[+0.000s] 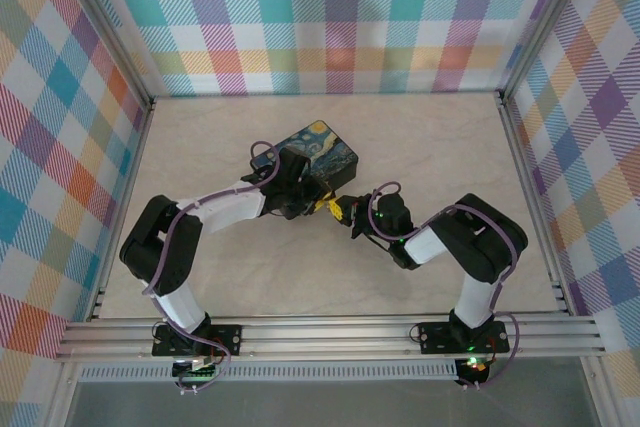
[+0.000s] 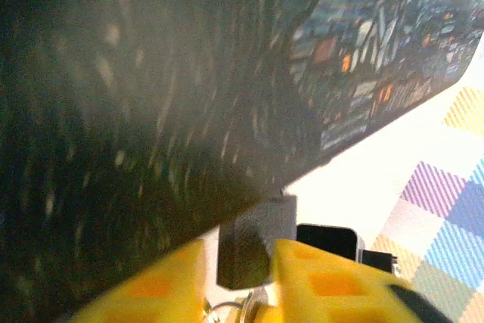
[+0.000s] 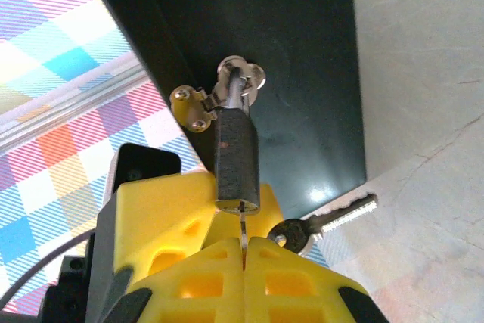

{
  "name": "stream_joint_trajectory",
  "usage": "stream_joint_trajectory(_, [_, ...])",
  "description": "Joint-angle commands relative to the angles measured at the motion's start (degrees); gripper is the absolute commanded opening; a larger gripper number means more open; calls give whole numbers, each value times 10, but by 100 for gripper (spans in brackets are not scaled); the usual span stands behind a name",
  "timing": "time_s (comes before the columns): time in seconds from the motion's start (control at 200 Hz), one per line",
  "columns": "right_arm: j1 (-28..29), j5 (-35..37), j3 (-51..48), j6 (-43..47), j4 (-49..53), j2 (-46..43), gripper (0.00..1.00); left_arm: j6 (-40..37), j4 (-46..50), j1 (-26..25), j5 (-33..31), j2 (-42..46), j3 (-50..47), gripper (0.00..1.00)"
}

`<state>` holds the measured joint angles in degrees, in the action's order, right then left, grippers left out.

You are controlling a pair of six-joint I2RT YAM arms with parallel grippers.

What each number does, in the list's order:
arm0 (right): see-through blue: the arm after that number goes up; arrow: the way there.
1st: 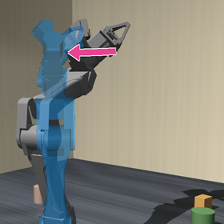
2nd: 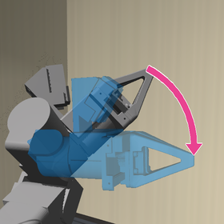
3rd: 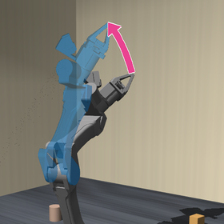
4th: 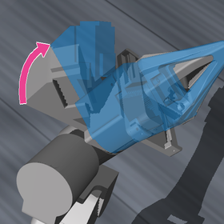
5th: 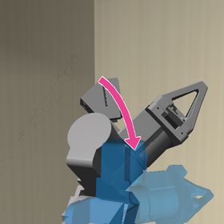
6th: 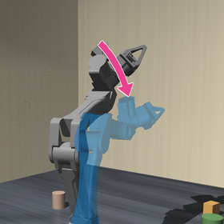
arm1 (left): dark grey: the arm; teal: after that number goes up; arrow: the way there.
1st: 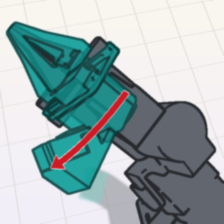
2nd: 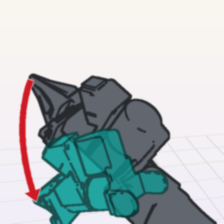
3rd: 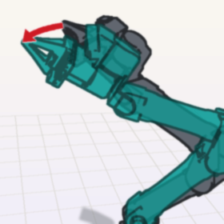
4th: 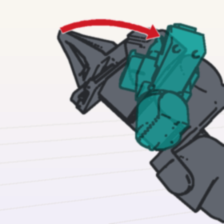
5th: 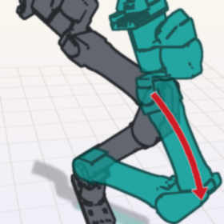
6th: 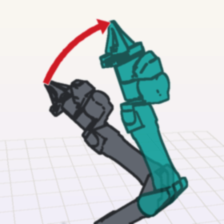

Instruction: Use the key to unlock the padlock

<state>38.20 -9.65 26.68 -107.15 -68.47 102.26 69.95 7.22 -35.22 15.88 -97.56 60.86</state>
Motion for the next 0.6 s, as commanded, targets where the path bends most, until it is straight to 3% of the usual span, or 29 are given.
stream_joint_trajectory(0.0, [-1,21,-11,-1,-39,-9,0,-48,70,-4,12,40,27,42])
stream_joint_trajectory(0.2, [-22,-58,12,55,-7,16,0,-118,154,-2,-3,34,76,55])
stream_joint_trajectory(0.37, [-32,-72,2,92,19,6,0,-155,185,6,8,-6,111,66])
stream_joint_trajectory(0.595, [-49,-92,2,122,50,-14,0,-166,208,-4,16,-58,169,72])
